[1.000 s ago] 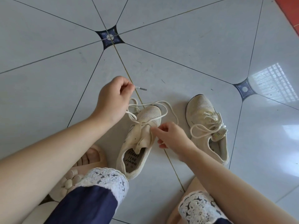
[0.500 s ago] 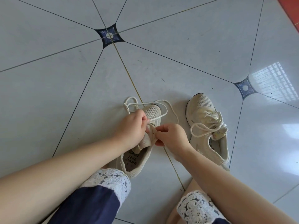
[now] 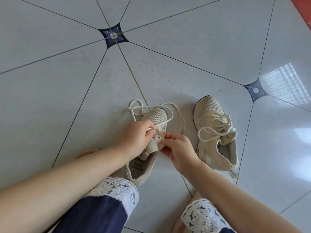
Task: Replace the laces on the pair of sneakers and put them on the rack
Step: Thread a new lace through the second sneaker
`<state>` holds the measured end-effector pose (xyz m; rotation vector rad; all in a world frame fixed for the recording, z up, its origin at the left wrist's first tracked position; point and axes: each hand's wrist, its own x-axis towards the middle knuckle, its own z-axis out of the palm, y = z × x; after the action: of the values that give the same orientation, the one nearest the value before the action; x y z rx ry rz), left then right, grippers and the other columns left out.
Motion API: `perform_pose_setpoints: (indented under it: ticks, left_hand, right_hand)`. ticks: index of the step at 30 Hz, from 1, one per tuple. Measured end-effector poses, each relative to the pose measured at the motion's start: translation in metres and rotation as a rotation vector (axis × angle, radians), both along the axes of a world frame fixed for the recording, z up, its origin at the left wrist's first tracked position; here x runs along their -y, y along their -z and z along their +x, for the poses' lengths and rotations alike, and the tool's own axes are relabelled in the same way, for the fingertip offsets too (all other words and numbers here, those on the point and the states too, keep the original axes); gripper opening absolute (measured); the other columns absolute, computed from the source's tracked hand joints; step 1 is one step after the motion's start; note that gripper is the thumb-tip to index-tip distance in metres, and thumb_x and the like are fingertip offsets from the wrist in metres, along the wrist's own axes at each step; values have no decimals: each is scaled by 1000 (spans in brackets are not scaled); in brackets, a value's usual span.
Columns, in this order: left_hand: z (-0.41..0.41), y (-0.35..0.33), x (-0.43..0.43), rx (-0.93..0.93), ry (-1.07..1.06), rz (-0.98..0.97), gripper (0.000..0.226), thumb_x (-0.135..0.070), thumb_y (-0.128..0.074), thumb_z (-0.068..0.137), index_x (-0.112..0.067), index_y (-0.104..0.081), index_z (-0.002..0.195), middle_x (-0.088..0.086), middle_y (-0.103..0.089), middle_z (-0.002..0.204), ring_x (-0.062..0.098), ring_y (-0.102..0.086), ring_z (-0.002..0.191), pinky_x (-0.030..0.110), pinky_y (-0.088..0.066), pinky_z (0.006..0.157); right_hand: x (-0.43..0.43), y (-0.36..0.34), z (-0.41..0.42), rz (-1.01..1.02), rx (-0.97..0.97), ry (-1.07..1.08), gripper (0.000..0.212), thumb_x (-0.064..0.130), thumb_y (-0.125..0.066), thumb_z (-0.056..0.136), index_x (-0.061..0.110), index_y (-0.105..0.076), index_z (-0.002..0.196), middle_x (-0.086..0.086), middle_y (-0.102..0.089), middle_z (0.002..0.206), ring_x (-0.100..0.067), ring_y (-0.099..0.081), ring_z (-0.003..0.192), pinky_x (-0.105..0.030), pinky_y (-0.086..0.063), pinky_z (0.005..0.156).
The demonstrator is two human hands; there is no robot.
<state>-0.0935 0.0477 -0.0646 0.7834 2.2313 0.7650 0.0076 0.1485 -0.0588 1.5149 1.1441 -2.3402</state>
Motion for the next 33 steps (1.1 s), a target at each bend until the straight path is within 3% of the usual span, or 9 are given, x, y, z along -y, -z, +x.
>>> perform_pose_setpoints:
  ticks: [2, 5, 8, 12, 19, 23, 29, 33]
  left_hand:
    - [1, 2, 2, -23, -8, 21, 4, -21, -60, 86, -20, -63, 84, -6, -66, 71, 3, -52, 58, 16, -37, 54]
    - [1, 3, 1, -59, -12, 35, 3, -22, -63, 84, -20, -63, 83, -11, -51, 56, 0, -44, 51, 19, -29, 50]
    - [3, 3, -1, -62, -36, 52, 1, -20, -64, 83, -19, -65, 82, -10, -56, 64, 6, -49, 58, 19, -29, 53]
    - [5, 3, -4, -17, -75, 35, 1, -17, -66, 82, -18, -66, 81, -2, -68, 84, 15, -60, 75, 29, -46, 66]
    - [8, 6, -6, -1, -107, -17, 1, -17, -68, 80, -16, -68, 79, -2, -68, 92, 15, -60, 83, 20, -37, 64]
    - [7, 6, -7, 30, -87, -45, 2, -17, -67, 81, -17, -68, 80, -1, -67, 94, 16, -60, 88, 28, -45, 74]
    - [5, 2, -9, -21, -4, -81, 6, -19, -61, 84, -18, -67, 84, -1, -66, 88, 16, -56, 78, 26, -39, 65]
    - [3, 1, -10, -105, 92, -111, 12, -19, -54, 87, -16, -66, 87, 1, -64, 89, 13, -45, 69, 23, -25, 56]
  right_hand:
    - [0, 0, 0, -15, -11, 5, 26, -16, -43, 84, -3, -66, 81, -12, -66, 72, -19, -63, 65, -24, -56, 63]
    - [0, -1, -1, 26, 12, -28, 26, -15, -46, 83, 1, -67, 78, -10, -67, 70, -18, -63, 66, -24, -56, 66]
    - [-1, -2, -1, 63, 24, -56, 25, -14, -49, 83, 2, -68, 77, -9, -66, 70, -17, -63, 64, -24, -56, 67]
    - [-2, -2, -1, 74, 17, -63, 23, -14, -48, 83, -1, -67, 82, -12, -66, 74, -19, -63, 69, -26, -57, 71]
    - [-3, -1, 2, 42, -8, -38, 22, -13, -48, 83, -3, -67, 87, -12, -67, 78, -19, -64, 72, -25, -55, 70]
    - [-3, -1, 3, 26, -32, -27, 23, -14, -47, 84, -3, -67, 89, -10, -67, 78, -16, -64, 70, -23, -55, 69]
    - [-1, 1, 6, 57, -51, -26, 24, -13, -47, 84, -3, -67, 92, -12, -68, 82, -18, -65, 75, -26, -56, 76]
    - [0, 1, 6, 85, -55, -43, 24, -13, -46, 84, -4, -67, 93, -13, -68, 84, -19, -64, 78, -29, -56, 80]
